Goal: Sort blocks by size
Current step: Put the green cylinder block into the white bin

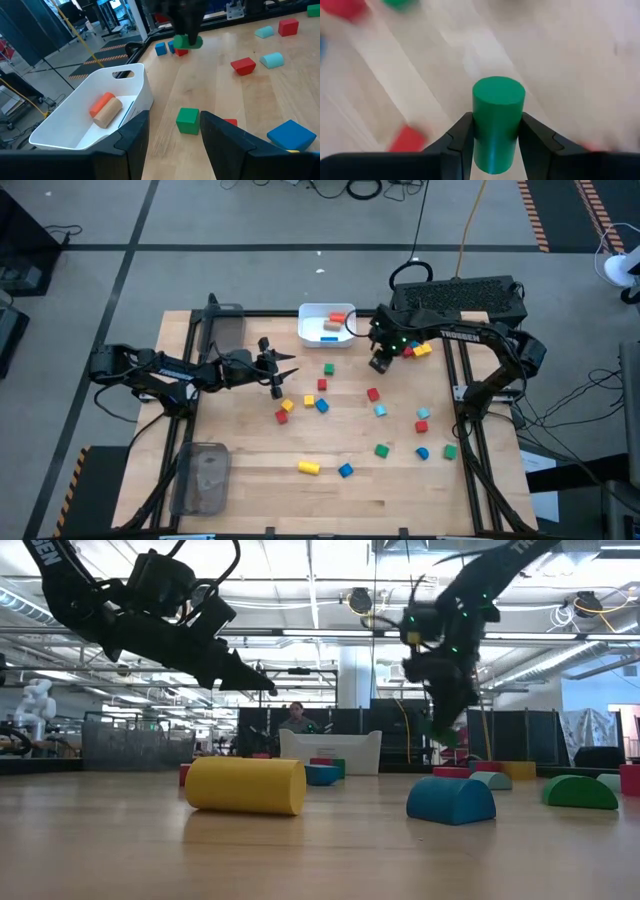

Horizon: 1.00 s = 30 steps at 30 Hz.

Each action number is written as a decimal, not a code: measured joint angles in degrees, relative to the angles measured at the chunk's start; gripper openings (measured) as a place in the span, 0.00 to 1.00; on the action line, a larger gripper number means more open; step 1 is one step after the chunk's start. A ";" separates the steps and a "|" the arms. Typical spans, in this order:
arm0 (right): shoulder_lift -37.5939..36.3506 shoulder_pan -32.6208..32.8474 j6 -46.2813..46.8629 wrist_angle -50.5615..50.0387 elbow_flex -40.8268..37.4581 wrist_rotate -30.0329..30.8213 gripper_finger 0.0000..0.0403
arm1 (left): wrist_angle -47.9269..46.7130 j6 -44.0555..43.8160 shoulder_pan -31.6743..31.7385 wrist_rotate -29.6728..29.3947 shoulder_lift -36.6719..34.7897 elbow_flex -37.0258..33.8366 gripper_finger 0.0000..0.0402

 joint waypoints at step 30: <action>27.74 -0.02 -3.24 13.90 33.72 0.23 0.28 | -2.10 0.17 0.01 -0.33 0.02 0.00 0.44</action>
